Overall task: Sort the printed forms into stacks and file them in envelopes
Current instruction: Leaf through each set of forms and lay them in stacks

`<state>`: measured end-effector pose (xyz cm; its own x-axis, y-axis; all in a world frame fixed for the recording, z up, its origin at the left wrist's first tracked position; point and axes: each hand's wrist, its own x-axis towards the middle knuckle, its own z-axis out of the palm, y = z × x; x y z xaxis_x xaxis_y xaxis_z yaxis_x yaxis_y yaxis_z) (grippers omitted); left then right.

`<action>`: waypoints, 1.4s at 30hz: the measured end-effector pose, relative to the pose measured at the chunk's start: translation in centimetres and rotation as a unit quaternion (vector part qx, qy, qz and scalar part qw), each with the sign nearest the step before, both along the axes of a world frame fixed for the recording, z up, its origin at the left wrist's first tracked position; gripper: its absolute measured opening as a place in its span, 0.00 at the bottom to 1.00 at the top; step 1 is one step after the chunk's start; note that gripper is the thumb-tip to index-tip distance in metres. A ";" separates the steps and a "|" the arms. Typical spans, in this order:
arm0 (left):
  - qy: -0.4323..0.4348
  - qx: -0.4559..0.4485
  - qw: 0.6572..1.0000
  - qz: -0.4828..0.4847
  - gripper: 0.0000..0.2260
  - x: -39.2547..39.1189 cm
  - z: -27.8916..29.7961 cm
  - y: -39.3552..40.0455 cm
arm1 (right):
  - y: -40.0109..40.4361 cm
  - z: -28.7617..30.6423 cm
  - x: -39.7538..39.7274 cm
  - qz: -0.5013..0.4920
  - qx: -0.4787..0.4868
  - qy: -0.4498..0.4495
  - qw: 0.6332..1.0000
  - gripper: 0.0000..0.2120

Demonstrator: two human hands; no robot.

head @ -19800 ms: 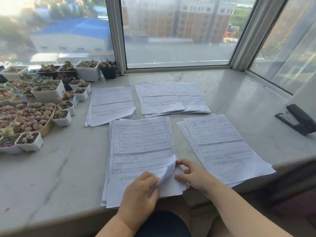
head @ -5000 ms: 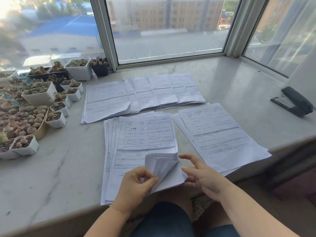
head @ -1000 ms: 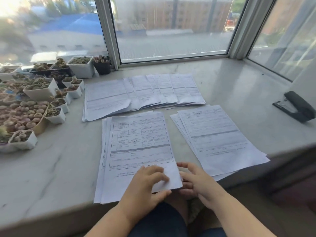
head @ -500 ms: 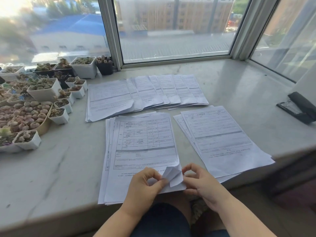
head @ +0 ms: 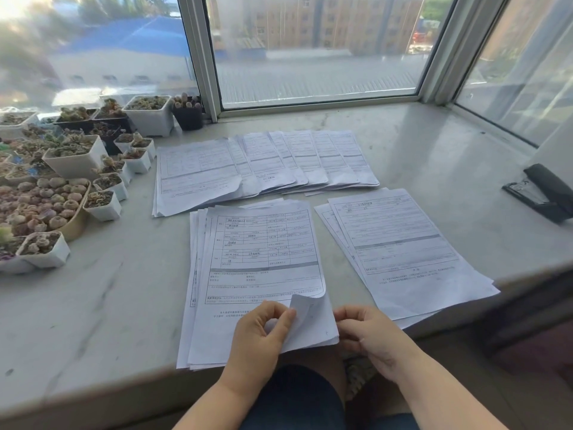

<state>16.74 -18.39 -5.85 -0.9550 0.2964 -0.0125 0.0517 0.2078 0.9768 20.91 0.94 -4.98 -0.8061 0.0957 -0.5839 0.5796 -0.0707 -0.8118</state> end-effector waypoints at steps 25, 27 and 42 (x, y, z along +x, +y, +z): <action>0.063 -0.070 0.995 -0.035 0.13 -0.8 0.7 -1.3 | -2.3 2.7 -1.5 -0.061 0.102 -0.071 0.990 0.19; 0.062 -0.053 0.996 -0.043 0.13 -0.7 0.4 -1.2 | -1.9 3.5 -1.9 -0.016 0.198 -0.043 0.979 0.23; 0.165 -0.049 0.985 -0.008 0.07 -8.2 4.0 -4.4 | 2.0 7.0 -8.6 0.056 0.385 0.102 0.916 0.15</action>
